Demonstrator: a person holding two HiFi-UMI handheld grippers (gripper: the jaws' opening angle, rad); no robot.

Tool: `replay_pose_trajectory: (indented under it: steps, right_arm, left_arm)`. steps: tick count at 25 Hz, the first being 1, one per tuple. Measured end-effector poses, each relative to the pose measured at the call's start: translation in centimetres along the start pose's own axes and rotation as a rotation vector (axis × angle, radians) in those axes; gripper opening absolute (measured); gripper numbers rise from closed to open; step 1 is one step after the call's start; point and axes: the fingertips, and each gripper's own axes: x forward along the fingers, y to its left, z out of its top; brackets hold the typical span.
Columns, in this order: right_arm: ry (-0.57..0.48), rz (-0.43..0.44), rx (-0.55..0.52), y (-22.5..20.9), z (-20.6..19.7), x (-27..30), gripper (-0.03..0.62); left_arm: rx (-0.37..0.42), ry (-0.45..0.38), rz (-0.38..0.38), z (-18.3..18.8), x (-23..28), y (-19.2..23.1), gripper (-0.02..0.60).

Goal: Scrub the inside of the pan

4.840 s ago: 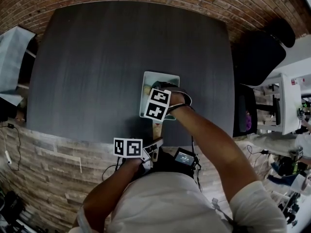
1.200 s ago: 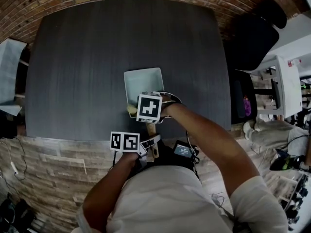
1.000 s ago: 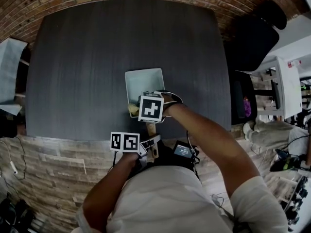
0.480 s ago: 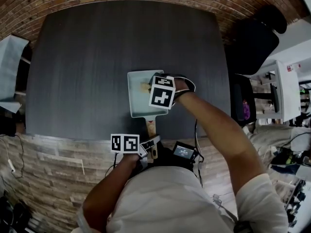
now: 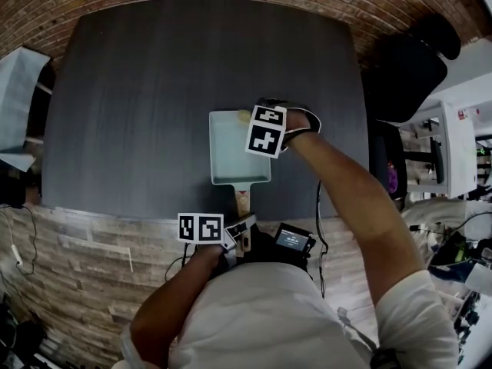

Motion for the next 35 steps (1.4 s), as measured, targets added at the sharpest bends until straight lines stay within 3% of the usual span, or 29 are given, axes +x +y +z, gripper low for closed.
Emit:
replay_pose_trajectory:
  steps: [5, 11, 35]
  right_arm:
    - [-0.011, -0.059, -0.028, -0.8, 0.7, -0.2, 0.078]
    - [0.067, -0.059, -0.188, 0.8, -0.6, 0.7, 0.080]
    - [0.046, 0.241, -0.096, 11.2, -1.3, -1.3, 0.084]
  left_arm:
    - [0.003, -0.012, 0.004, 0.1, -0.4, 0.2, 0.094]
    - [-0.014, -0.056, 0.016, 0.5, -1.0, 0.4, 0.095]
    - [-0.008, -0.103, 0.030, 0.8, -1.3, 0.6, 0.097]
